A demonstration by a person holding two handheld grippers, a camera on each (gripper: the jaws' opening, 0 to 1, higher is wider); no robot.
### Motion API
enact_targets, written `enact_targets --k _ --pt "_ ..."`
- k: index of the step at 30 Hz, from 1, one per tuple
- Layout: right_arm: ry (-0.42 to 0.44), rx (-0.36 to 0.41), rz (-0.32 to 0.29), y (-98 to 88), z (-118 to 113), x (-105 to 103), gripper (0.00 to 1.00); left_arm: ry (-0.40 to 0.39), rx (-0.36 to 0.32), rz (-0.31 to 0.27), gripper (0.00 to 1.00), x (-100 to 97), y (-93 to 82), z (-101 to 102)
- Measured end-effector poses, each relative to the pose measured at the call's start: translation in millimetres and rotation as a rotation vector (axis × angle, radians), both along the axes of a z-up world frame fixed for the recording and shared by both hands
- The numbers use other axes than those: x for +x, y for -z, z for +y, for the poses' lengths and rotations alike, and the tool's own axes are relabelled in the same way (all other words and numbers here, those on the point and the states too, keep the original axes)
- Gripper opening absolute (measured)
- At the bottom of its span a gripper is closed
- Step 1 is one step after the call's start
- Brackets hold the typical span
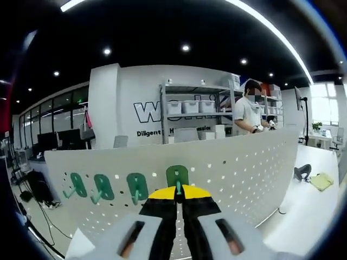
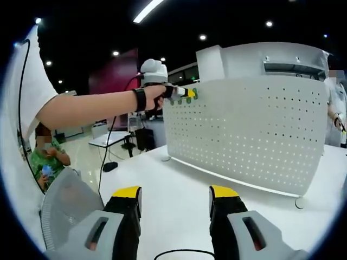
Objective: Insert the hook assembly into the mounting plate slot until the hook locks in place.
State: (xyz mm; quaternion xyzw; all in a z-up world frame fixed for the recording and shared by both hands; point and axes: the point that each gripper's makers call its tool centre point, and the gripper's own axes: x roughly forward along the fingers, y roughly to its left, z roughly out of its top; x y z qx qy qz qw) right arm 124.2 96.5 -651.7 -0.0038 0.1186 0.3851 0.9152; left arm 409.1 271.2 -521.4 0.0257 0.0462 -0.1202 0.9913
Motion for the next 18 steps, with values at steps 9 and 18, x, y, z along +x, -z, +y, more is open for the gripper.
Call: enact_targets --k 9,18 --pt "0.009 -0.004 0.006 1.8 -2.9 1.3 0.51 -0.003 0.014 0.018 0.02 11.7 6.8 1.6" --pt "0.018 -0.011 0.007 2.3 -6.7 2.3 0.51 -0.007 -0.005 0.047 0.02 15.2 12.1 1.9"
